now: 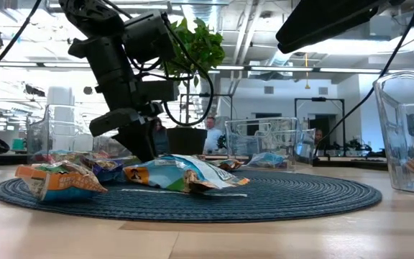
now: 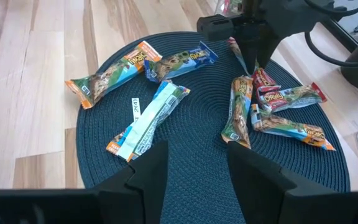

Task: Pick and place Granola Bars by type
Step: Put the red granola bar into the top left transparent bin

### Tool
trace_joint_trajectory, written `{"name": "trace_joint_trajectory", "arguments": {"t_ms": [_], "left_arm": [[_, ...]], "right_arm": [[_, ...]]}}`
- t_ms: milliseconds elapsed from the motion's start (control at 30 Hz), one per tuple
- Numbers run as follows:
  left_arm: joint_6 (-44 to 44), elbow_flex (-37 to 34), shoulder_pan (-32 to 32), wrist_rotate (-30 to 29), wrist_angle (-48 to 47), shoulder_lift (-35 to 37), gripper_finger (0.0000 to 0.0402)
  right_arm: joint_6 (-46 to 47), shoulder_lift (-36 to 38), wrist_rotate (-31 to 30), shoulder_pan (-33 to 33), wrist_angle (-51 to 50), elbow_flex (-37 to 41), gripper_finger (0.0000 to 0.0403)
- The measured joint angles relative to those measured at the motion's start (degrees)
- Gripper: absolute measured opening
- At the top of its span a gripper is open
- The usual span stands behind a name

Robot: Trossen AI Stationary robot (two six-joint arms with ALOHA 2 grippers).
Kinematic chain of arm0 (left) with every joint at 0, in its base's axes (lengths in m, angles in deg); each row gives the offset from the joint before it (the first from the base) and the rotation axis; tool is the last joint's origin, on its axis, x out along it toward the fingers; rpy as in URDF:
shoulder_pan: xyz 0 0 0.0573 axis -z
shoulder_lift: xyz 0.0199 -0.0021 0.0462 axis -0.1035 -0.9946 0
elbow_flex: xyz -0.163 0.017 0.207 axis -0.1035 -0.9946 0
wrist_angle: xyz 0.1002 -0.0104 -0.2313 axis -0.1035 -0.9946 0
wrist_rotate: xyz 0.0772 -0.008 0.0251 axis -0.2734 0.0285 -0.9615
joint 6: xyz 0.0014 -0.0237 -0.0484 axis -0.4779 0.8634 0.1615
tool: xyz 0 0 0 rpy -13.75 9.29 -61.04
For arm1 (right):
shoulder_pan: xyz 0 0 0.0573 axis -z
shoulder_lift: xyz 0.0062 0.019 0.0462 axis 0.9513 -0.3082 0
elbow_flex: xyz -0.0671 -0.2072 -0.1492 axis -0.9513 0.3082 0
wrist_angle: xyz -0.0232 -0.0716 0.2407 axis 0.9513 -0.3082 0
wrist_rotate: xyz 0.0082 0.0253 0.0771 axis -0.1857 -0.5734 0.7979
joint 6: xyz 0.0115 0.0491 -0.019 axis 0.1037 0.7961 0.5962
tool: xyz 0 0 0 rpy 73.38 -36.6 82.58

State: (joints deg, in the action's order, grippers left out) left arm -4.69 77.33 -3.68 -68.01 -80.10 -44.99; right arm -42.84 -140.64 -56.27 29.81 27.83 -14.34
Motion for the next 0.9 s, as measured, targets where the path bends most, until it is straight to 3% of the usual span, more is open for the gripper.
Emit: {"name": "trace_joint_trajectory", "arguments": {"t_ms": [600, 900], "left_arm": [[0.07, 3.56, 1.1, 0.17, -0.99, 0.0, 0.0057], [-2.42, 12.33, 4.29, -3.4, -11.91, 0.0, 0.0057]], "right_arm": [[0.13, 0.0, 0.0, 0.0, -0.83, 0.0, 0.0159], [0.15, 0.0, 0.0, 0.0, -0.83, 0.02, 0.0159]]}}
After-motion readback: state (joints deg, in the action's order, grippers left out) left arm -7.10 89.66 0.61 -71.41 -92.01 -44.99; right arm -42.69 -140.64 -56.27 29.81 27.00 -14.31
